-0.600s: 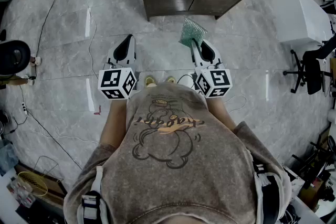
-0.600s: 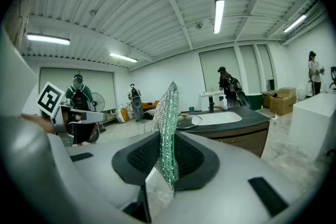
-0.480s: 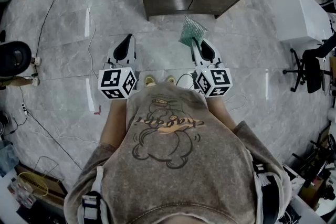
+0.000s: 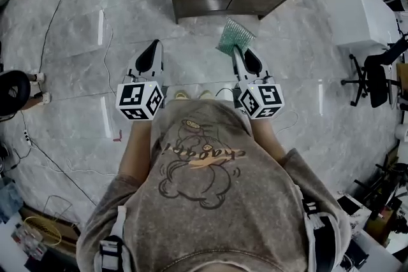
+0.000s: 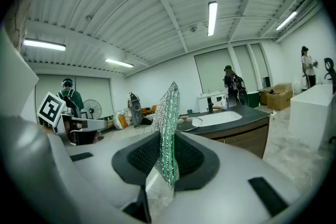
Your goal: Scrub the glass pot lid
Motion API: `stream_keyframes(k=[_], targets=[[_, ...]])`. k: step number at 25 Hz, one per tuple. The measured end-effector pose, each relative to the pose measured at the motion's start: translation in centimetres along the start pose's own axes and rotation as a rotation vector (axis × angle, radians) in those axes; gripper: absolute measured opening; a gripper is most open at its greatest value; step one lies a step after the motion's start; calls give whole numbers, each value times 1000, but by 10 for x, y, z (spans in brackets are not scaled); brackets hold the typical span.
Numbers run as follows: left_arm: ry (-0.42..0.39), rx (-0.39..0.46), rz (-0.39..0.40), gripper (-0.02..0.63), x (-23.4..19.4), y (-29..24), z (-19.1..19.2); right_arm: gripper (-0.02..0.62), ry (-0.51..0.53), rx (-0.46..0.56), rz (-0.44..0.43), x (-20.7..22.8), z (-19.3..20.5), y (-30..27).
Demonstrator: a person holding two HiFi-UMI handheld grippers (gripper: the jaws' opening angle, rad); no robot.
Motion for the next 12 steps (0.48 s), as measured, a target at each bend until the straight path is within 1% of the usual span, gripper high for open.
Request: stream_keyframes(k=[3,8,12], targets=[[-17,0,19,9,-6,1,0,86,-30,5,18,-3,7,-4],[-38,-3,26,9,-18,-8,-7,86,-31,10,43,-2,3,-14],[-37,-10,30,9,-30,-25,-11,86,-31,9,48,3,-3,-34]])
Point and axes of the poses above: the fingertips, and each gripper's own axes: y backward along the fingers, x to its right, z out of its underside, the point moved 9 cm from there along y, backward along the fingers, and after that the axes turned 13 degrees about -x, right-handed, at the moved point
